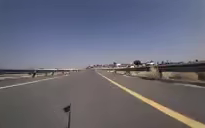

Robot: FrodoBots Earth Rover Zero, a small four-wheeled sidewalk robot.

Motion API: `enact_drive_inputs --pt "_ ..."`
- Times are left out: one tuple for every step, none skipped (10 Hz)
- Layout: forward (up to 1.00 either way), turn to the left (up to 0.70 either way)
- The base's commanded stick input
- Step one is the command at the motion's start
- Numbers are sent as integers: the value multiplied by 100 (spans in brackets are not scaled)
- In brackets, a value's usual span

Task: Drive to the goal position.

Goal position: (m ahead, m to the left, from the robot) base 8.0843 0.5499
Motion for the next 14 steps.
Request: enact_drive_inputs --pt "100 0" --pt "100 0" --pt "100 0" --pt "100 0" --pt "100 0" --pt "100 0" --pt "100 0" --pt "100 0" --pt "100 0" --pt "100 0" --pt "100 0" --pt "100 0" --pt "100 0" --pt "100 0"
